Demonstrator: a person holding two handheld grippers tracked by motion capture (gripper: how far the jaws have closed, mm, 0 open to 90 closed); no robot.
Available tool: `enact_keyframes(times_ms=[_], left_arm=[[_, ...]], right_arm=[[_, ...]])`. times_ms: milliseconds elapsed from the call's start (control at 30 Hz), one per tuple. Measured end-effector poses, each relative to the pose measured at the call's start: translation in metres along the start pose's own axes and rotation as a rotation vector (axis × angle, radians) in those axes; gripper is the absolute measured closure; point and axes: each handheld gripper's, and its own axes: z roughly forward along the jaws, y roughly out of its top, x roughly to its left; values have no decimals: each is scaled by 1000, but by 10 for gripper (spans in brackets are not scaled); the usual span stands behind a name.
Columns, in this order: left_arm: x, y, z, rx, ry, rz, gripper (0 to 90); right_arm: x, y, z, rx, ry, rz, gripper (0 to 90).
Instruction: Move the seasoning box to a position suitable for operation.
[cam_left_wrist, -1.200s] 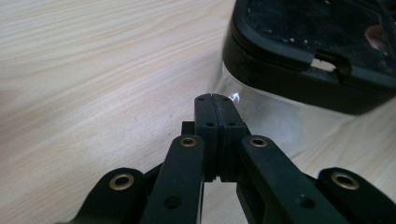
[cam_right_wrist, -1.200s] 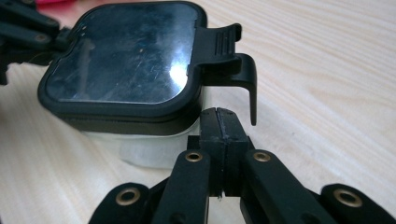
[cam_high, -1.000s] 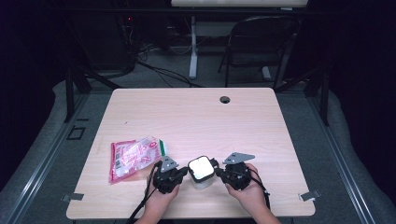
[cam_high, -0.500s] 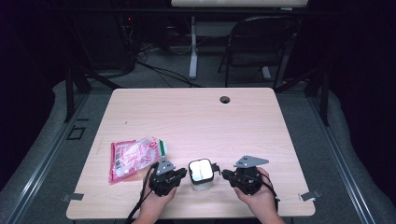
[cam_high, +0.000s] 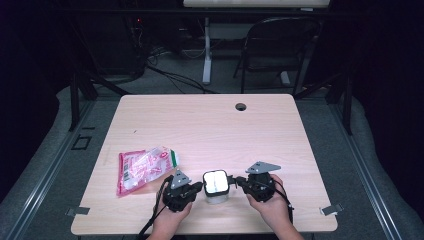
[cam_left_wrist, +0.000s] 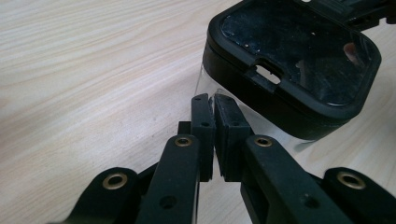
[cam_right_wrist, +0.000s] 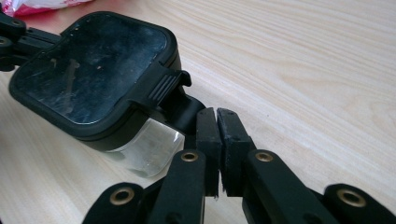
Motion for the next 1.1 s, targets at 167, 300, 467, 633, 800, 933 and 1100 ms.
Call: enact_keyframes(times_ms=[167,300,467,633,800,933,1100], left_arm=[[3,3,2,-1,0,3,863],[6,5,3,-4,-5,5,849],[8,5,-2,-6,-5,11,811],[13,11,-12,5,-16,15,753],[16,19,-22,4,-13,19,688],[16,22,-26,16,1,23,689],[16,24,-30,52,-17,45,747]], right_arm=[[2,-2,-5,7,7,4,884],[4,-4,-7,17,20,21,875],[4,-2,-10,43,12,25,853],[7,12,-22,44,18,41,835],[11,26,-30,26,23,57,833],[17,31,-28,11,26,53,840],[24,36,-25,21,14,29,855]])
